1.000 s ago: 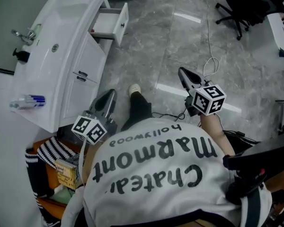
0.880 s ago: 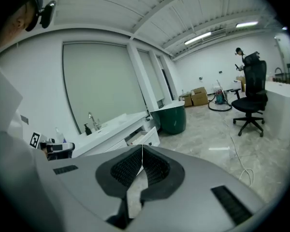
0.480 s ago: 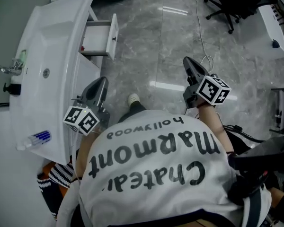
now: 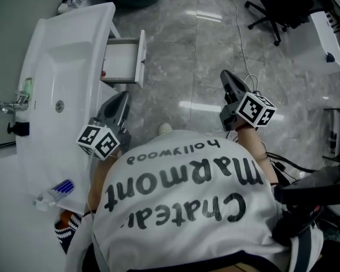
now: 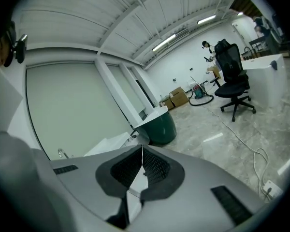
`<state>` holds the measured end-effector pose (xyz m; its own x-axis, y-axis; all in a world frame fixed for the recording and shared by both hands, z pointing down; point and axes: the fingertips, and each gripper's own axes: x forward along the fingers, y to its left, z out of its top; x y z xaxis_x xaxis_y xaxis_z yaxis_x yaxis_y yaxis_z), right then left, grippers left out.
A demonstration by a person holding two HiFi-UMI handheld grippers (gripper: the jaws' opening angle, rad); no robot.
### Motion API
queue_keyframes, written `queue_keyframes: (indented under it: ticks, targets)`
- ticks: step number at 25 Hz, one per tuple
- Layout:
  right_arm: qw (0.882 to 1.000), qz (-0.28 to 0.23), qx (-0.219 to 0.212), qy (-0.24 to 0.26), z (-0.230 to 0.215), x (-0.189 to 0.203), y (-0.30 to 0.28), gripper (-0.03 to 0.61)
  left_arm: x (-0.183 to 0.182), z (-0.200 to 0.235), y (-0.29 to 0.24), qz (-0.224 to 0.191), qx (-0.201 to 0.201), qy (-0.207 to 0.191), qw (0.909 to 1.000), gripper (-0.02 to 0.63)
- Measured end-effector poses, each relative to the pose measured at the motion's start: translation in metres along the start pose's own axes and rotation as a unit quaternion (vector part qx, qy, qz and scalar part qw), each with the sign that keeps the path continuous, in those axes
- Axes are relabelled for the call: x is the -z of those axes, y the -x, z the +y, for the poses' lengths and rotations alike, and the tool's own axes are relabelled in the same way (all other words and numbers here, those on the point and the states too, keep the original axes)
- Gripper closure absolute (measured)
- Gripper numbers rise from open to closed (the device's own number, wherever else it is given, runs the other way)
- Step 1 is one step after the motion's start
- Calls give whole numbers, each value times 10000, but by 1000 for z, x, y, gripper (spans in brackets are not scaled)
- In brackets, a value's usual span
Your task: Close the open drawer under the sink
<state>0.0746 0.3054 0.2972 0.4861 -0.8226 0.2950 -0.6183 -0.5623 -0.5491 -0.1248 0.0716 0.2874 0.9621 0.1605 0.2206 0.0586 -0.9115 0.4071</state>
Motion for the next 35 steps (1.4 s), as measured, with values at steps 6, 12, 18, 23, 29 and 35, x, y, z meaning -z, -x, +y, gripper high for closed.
queue_keyframes:
  ticks: [6, 12, 18, 23, 29, 35]
  targets:
    - [10000, 30, 56, -24, 9, 3, -37, 566, -8, 37, -8, 74, 15, 54, 10000, 606]
    - [9999, 145, 89, 4, 11, 8, -49, 566, -10, 54, -12, 134, -46, 124, 9998, 606]
    - [9994, 307, 179, -52, 2, 17, -55, 566, 0, 60, -17, 256, -74, 235, 9994, 606]
    - [9986, 470, 175, 184, 6, 21, -57, 566, 7, 58, -17, 320, -58, 259, 9991, 606]
    - [9982, 588, 121, 97, 5, 27, -63, 566, 11, 58, -16, 312, -85, 291, 9991, 606]
    - [9983, 586, 11, 36, 11, 28, -71, 566, 13, 62, -10, 294, -184, 332, 9988, 606]
